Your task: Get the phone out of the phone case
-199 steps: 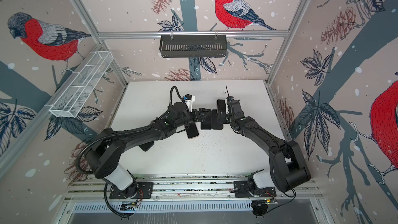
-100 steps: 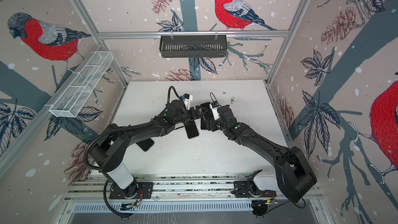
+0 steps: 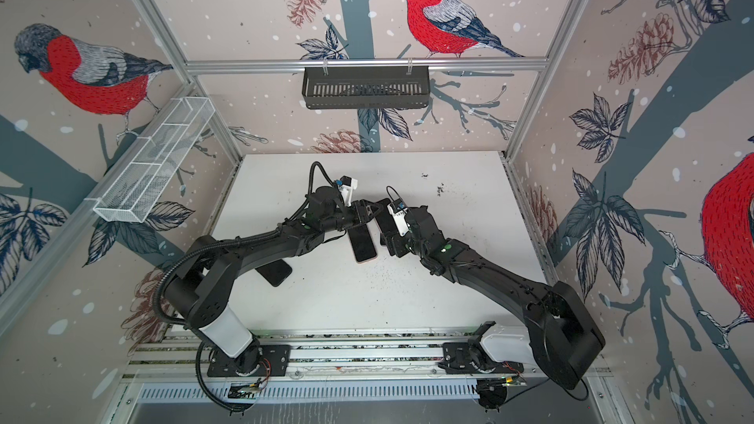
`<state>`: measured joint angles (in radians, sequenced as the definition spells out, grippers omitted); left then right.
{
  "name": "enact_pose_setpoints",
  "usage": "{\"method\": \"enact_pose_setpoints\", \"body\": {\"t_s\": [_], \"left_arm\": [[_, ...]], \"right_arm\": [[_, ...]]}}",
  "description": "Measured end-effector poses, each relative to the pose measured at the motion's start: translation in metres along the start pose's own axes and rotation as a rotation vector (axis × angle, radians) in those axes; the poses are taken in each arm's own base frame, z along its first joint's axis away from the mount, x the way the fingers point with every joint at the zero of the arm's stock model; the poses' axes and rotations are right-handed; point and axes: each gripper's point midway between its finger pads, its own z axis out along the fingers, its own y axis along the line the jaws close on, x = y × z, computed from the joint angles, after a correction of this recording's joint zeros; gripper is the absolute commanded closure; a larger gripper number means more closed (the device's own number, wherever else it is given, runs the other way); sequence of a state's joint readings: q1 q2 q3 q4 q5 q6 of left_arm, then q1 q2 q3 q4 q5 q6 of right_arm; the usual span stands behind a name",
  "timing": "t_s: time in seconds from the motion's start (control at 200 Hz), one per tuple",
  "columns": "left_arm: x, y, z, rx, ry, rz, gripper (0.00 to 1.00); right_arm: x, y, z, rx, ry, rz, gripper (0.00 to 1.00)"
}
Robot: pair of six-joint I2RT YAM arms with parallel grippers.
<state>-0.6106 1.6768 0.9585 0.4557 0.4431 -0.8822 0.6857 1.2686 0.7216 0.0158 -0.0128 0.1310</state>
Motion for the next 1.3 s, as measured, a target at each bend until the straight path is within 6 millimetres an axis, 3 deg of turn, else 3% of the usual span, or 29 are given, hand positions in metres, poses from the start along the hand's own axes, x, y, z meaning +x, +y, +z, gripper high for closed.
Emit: {"method": "enact_pose_setpoints", "body": {"t_s": [0.225, 0.37, 0.475, 0.635, 0.73, 0.8, 0.961, 1.116, 1.301], "left_arm": [[0.005, 0.000, -0.002, 0.011, 0.022, 0.014, 0.67], [0.013, 0.007, -0.003, 0.003, 0.041, 0.002, 0.88], [0.017, -0.002, -0.007, 0.046, 0.061, 0.032, 1.00], [0.018, -0.006, -0.014, 0.074, 0.057, 0.031, 1.00], [0.020, -0.007, -0.018, 0.078, 0.053, 0.029, 1.00], [0.020, -0.011, -0.024, 0.085, 0.045, 0.030, 1.00], [0.006, -0.028, -0.042, 0.097, -0.026, 0.043, 1.00], [-0.011, -0.034, -0.066, 0.066, -0.132, 0.045, 1.00], [-0.033, -0.048, -0.097, 0.074, -0.259, 0.031, 1.00]], "right_arm": [[0.000, 0.009, 0.000, -0.024, -0.013, -0.019, 0.64], [0.005, 0.014, 0.001, -0.033, -0.006, -0.031, 0.64], [0.008, 0.016, -0.001, -0.043, -0.001, -0.027, 0.64], [0.005, 0.019, -0.006, -0.050, -0.018, -0.034, 0.63], [0.005, 0.022, -0.007, -0.057, -0.021, -0.038, 0.48], [0.002, 0.024, -0.010, -0.068, -0.030, -0.038, 0.31], [-0.018, 0.028, -0.023, -0.089, -0.107, -0.026, 0.11], [-0.048, 0.006, -0.046, -0.020, -0.216, 0.080, 0.04], [-0.071, -0.037, -0.084, 0.024, -0.346, 0.273, 0.00]]}}
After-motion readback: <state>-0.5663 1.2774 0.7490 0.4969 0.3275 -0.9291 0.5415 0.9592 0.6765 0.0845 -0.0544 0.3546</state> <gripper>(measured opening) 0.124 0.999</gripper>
